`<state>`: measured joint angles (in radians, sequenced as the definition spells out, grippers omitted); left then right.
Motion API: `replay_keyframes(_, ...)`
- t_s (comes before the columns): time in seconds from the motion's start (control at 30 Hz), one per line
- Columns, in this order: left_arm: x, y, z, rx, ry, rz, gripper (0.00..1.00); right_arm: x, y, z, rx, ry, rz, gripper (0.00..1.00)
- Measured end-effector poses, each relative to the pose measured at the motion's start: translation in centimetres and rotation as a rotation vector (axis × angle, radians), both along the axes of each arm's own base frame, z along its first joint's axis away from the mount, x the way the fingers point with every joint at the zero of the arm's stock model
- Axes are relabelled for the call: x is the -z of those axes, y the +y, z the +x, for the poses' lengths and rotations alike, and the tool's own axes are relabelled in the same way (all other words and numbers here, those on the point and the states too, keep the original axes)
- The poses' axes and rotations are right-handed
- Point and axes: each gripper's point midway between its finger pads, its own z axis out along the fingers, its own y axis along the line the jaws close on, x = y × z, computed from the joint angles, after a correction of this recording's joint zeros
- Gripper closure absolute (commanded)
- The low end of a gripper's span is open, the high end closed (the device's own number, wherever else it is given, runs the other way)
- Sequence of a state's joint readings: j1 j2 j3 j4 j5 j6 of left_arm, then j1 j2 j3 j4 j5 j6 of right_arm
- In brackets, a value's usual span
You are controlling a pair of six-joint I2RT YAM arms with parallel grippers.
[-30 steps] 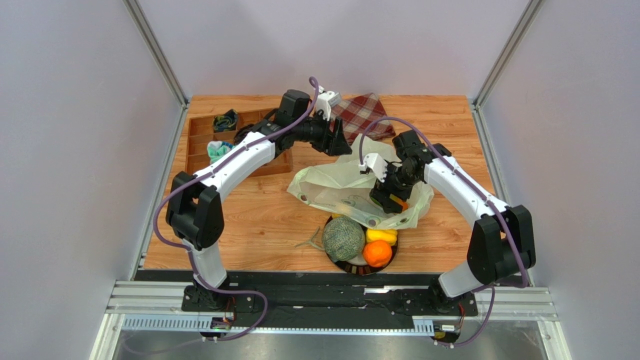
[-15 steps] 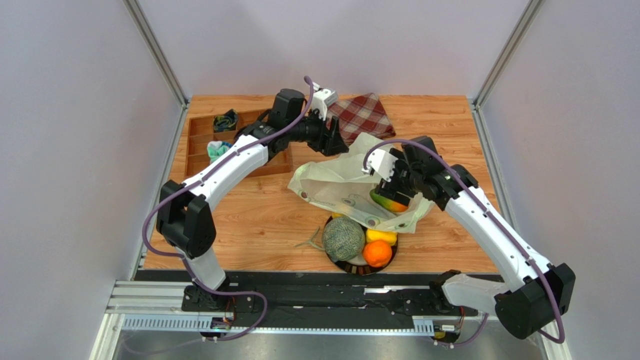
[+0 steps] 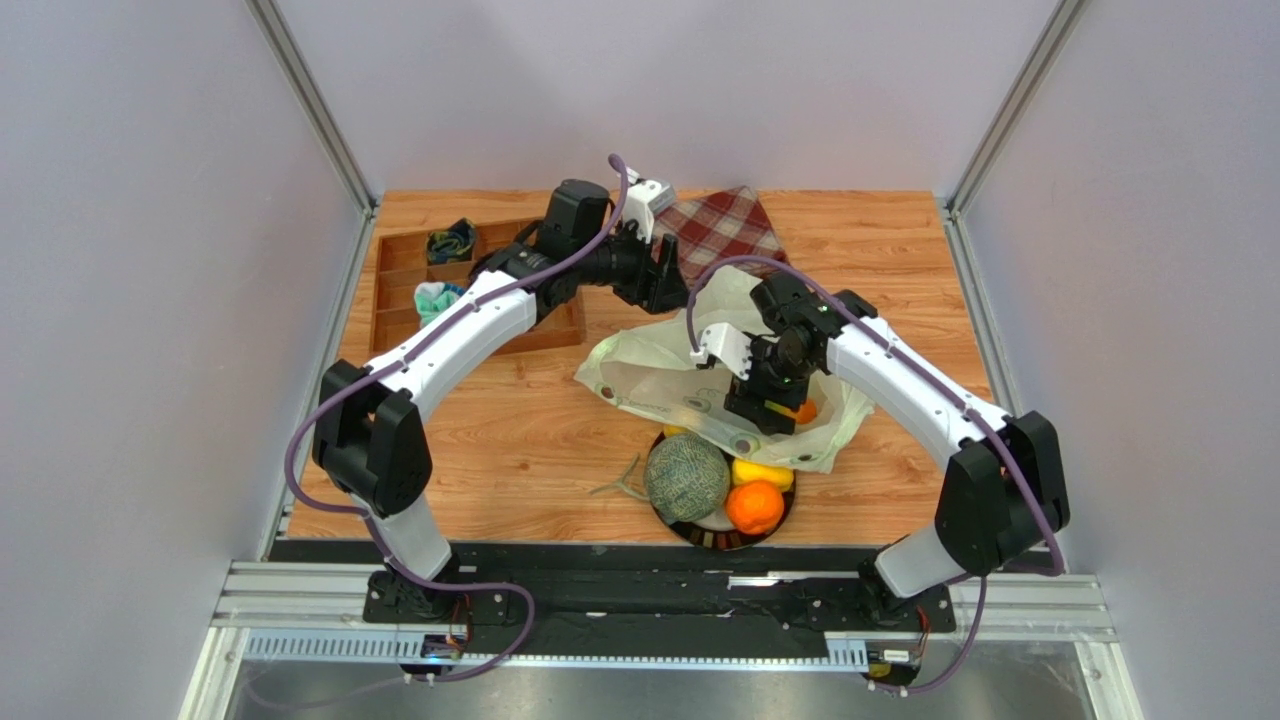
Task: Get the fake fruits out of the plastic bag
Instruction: Take out the fake fruit from the plastic bag.
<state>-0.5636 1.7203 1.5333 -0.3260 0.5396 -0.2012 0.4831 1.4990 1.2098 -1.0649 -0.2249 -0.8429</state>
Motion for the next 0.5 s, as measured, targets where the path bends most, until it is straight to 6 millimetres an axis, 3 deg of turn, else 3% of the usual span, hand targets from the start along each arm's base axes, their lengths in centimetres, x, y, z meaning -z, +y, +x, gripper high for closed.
replay_keyframes(0.17, 0.4, 0.2, 0.0, -0.002, 0.003, 0.012, 0.30, 0.8, -0.8, 2.5, 0.035, -0.070, -0.058, 0.21)
replay_keyframes(0.33, 0.4, 0.2, 0.0, -0.004, 0.000, 0.015, 0.30, 3.7, -2.4, 4.6, 0.095, -0.036, -0.129, 0.21)
replay_keyframes(0.5, 0.8, 0.4, 0.1, -0.014, -0.007, 0.036, 0.30, 5.9, -2.8, 5.8, 0.114, -0.001, -0.165, 0.36)
